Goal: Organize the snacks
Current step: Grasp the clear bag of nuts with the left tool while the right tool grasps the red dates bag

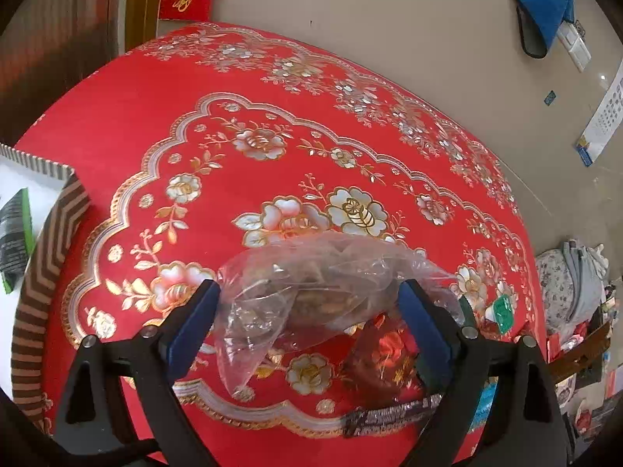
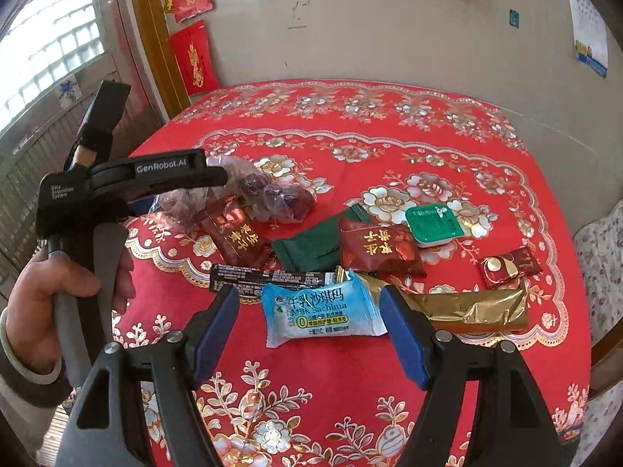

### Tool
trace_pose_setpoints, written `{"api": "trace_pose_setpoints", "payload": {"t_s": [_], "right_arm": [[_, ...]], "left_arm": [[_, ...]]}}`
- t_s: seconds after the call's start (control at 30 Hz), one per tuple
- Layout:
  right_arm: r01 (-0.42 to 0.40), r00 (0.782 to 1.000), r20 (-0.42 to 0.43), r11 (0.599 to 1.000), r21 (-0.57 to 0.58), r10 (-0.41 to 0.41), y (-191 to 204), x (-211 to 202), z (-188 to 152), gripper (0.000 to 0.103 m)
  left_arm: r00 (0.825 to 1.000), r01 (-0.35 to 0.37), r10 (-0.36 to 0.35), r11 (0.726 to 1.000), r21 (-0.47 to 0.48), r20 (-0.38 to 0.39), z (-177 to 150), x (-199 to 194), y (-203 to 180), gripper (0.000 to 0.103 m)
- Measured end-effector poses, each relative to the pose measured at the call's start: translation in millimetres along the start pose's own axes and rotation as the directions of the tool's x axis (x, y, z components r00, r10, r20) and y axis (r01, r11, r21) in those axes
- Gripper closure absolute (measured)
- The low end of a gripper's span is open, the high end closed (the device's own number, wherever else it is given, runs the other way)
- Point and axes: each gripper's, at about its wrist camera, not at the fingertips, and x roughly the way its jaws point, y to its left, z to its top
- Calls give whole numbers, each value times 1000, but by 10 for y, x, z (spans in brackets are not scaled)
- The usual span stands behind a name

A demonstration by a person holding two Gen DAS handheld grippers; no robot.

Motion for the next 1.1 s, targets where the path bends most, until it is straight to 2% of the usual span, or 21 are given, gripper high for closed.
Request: {"api": "trace_pose_setpoints", "payload": {"t_s": [0.2,0.3,0.33,0.43,0.5,0.67,0.7,0.77,0.93,1.1], "right_arm": [[4,1000,-8,1000,-2,-4,-6,21,30,28],[3,1000,9,1000,-12,-3,18,6,127,29],[-2,1000,19,1000,-12,3,25,10,178,29],[-20,999,25,1000,-3,20,32,87,330,29],[-28,999,27,1000,1,28,44,150,421,28],[-36,999,11,999,-14,36,84,395,615,28],[-45,999,-6,999,-16,45,92,467,642,24],[-77,996,-51,997,0,77,109,626,684,24],[-119,990,-70,992,31,121,181,878,810,24],[-73,985,-154,997,11,74,248,1237,884,23]], "left_arm": [[997,-64,67,993,101,-24,23,160,-77,7],[998,-52,56,994,100,-30,55,200,-34,7],[998,-45,49,996,82,-37,74,217,3,10],[996,-76,80,994,77,-48,106,257,46,31],[996,-76,79,994,78,-45,114,254,66,33],[997,-59,60,998,34,-49,136,202,197,46],[997,-62,64,998,33,-46,137,195,216,46],[997,-69,71,997,36,-41,127,178,252,48],[996,-83,85,996,29,-37,103,97,336,50],[996,-79,81,996,32,-40,81,83,379,50]]}}
